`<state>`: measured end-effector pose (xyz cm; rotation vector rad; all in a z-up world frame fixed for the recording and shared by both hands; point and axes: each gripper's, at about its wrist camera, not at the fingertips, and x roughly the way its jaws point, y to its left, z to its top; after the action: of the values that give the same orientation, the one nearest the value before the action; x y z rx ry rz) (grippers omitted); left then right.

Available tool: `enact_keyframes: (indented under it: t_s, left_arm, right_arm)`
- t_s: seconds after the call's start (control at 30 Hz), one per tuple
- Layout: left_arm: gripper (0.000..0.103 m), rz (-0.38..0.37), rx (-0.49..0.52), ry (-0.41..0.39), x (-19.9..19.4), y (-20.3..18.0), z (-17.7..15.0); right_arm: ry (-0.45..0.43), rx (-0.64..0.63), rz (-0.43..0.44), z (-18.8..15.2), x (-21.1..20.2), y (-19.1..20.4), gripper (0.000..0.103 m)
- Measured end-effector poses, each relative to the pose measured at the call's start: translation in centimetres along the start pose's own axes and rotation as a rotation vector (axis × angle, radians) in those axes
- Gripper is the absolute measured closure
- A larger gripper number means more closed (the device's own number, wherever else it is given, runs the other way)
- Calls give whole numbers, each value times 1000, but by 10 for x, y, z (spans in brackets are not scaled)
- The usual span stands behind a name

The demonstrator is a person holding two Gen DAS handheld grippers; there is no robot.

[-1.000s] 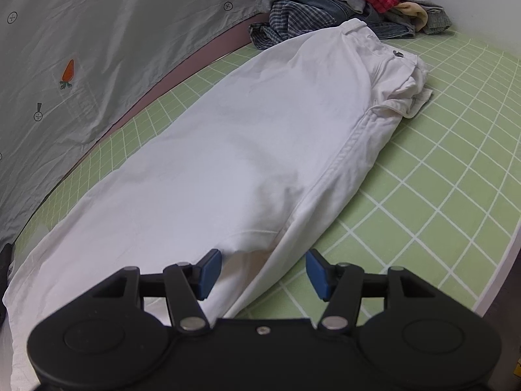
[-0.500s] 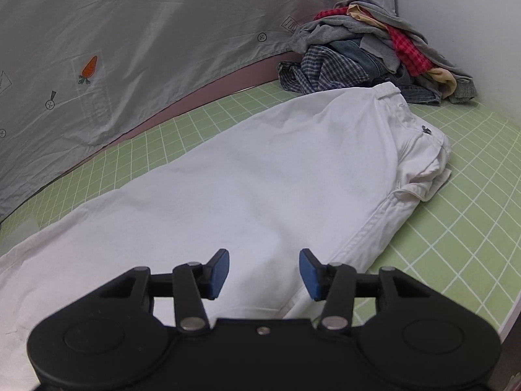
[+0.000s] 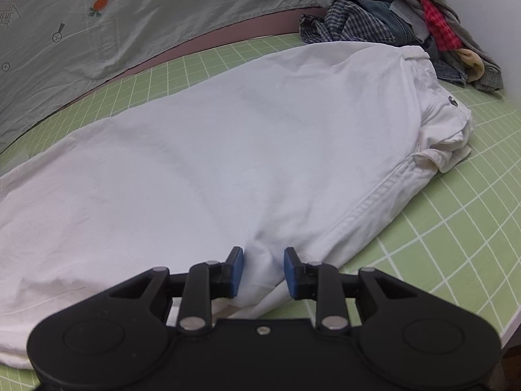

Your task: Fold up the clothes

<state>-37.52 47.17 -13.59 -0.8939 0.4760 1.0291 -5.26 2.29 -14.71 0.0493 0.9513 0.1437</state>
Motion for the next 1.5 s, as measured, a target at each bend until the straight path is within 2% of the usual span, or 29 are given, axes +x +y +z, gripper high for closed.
enact_keyframes:
  t_s: [0.03,0.1,0.37,0.47,0.6,0.67,0.73,0.83,1.03,1.07,1.1,1.17,1.2,1.3,1.47,1.5]
  left_arm:
    - [97,-17,28,-8,-3,-9,0]
    - [97,-50,83,-25,-8,-28,0]
    - [98,-221,372,-10,-18,-145,-42]
    - [98,-270,528,57,-20,-190,-83]
    - [98,-309,668,171,-20,-214,-144]
    - [98,-288,778,224,-17,-217,-175]
    - [98,-245,866,240,-17,-216,-198]
    - [98,-224,896,254,-18,-207,-206]
    - [97,-220,834,302,-15,-206,-195]
    - [93,-223,819,309,-15,-208,-193]
    - [80,-252,784,322,-18,-210,-189]
    - [68,-331,711,348,-25,-213,-180]
    - [68,-373,676,356,-28,-214,-175]
    - [68,-420,622,324,-31,-221,-165]
    - [70,-198,642,252,2,-237,-155]
    - [70,-189,644,249,8,-239,-152]
  right_arm:
    - [5,30,13,2,-4,-4,68]
    - [-11,57,29,5,-14,-11,54]
    - [-17,106,25,24,-17,-63,53]
    - [-16,125,25,32,-17,-83,53]
    - [-15,152,25,42,-17,-110,53]
    - [-14,164,25,47,-16,-124,53]
    - [0,172,21,49,-13,-135,53]
    - [22,180,17,51,-6,-150,53]
    - [45,167,25,56,4,-162,53]
    - [48,167,27,58,6,-163,52]
    - [48,166,28,59,7,-164,52]
    - [42,163,31,63,9,-166,50]
    - [39,163,32,65,10,-166,49]
    - [38,174,37,68,14,-168,49]
    - [41,196,44,70,22,-167,49]
    - [40,198,44,71,23,-167,49]
